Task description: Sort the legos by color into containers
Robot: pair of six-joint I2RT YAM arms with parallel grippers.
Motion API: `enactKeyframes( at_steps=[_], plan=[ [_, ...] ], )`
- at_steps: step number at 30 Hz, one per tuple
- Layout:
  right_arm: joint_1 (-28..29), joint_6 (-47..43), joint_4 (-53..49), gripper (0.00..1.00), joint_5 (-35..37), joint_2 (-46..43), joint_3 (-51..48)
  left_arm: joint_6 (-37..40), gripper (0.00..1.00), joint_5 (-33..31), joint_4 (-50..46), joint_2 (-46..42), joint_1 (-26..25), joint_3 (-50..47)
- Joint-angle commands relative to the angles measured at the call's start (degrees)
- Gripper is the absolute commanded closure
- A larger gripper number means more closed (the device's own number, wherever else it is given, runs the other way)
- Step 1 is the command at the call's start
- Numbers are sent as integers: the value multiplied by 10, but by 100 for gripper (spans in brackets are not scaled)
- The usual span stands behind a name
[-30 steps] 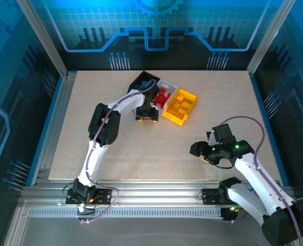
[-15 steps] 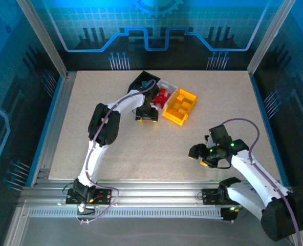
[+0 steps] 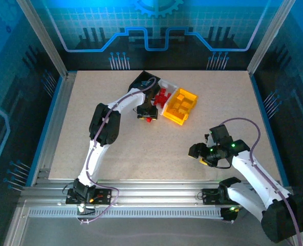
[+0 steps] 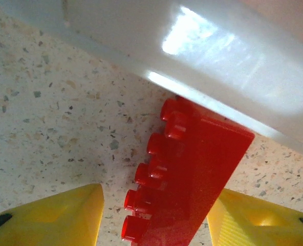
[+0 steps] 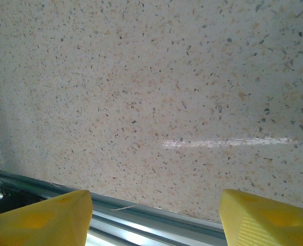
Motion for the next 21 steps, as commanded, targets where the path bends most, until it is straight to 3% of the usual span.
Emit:
enactKeyframes(
  at_steps=[1,6,11,21],
  plan=[
    [9,-6,-14,32,-2,-7,7,-6,44,7,-24,-19,-5,-22],
    [9,-1,-14,32,7,-35,-2,-27,36,9,3,-68,-9,-87],
    [5,-11,-11,32,4,-34,-20,1,26,-9,-12,-75,-6,-81],
    [8,-12,30,32,-20,48,-6,26,23,-5,6,-36,8,-40]
  ],
)
